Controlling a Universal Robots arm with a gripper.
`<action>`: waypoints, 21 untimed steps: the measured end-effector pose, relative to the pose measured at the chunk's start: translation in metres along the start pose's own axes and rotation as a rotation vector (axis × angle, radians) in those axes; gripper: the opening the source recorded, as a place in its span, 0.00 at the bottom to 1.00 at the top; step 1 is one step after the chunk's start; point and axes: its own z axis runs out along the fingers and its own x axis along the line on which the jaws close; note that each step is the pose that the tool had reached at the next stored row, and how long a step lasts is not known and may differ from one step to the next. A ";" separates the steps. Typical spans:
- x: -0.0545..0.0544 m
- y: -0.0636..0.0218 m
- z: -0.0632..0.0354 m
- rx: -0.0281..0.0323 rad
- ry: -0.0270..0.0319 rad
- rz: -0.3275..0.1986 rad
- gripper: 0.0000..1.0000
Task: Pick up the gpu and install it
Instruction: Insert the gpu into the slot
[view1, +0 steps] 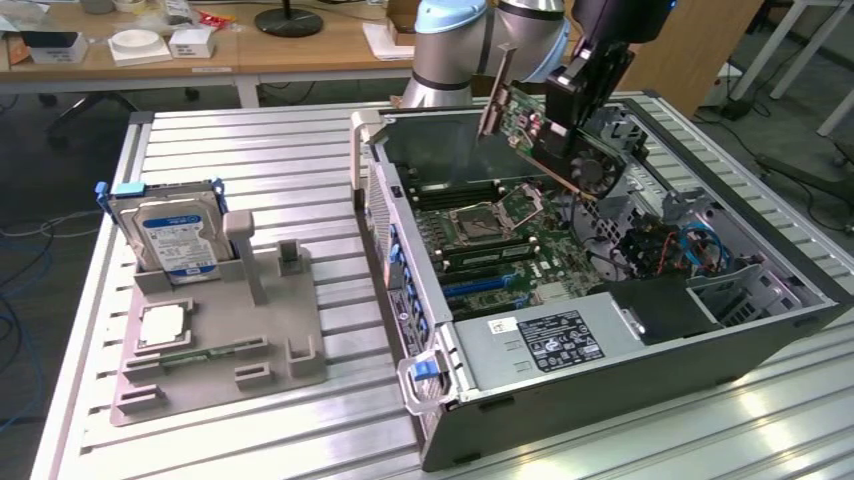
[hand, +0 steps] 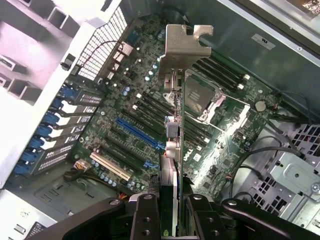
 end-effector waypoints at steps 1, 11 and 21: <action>0.000 0.0000 0.0000 0.0001 0.0002 -0.004 0.26; 0.000 -0.0002 0.0000 0.0014 0.0009 -0.040 0.26; 0.000 -0.0005 0.0000 0.0025 0.0018 -0.075 0.26</action>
